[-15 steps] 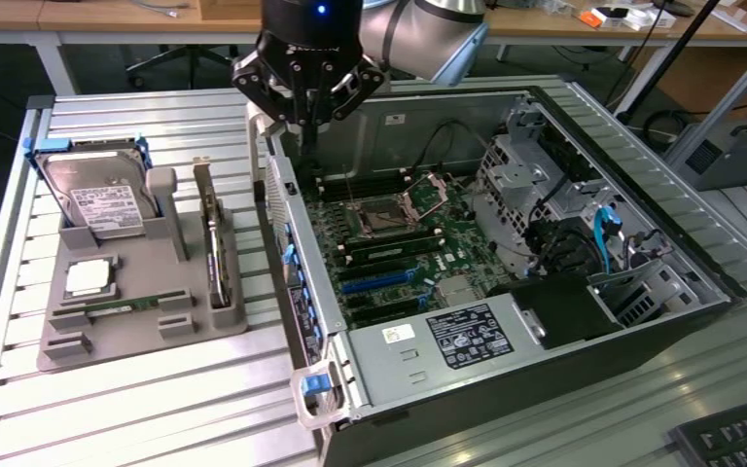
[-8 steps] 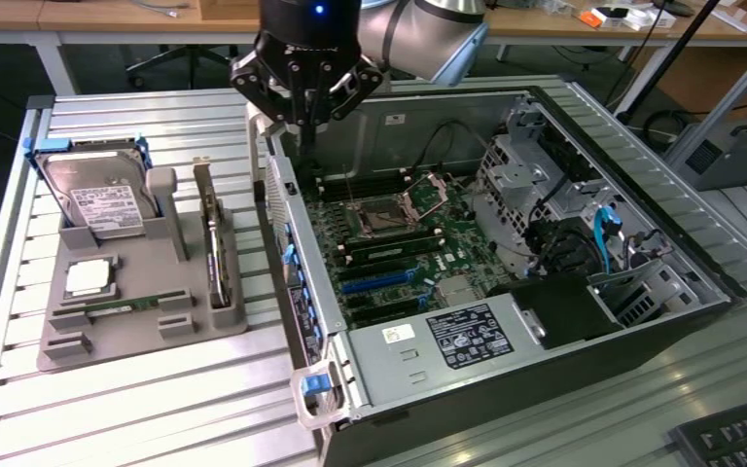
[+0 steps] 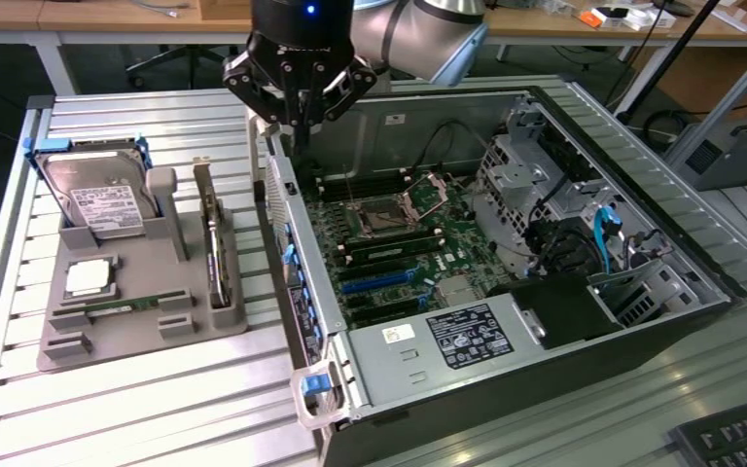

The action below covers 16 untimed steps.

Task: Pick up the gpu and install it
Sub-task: 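Reach for the gpu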

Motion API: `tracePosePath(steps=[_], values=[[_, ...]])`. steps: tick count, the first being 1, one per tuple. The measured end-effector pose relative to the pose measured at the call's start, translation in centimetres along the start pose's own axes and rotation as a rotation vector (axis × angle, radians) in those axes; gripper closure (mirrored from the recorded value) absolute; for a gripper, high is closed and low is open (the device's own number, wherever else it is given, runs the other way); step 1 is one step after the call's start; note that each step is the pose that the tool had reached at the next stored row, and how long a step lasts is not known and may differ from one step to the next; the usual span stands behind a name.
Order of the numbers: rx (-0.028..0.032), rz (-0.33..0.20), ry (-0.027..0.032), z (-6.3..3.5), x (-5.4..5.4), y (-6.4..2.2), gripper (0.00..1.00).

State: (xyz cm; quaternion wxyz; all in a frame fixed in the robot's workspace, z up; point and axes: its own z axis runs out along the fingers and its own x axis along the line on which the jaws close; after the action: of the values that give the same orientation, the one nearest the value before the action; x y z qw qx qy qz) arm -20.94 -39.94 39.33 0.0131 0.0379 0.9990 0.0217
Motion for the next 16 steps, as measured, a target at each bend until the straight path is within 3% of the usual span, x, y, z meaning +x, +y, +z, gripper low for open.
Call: tracePosePath(steps=[16], values=[[0.0000, 0.000, 0.0000, -0.03, 0.97, -0.11, 0.89]])
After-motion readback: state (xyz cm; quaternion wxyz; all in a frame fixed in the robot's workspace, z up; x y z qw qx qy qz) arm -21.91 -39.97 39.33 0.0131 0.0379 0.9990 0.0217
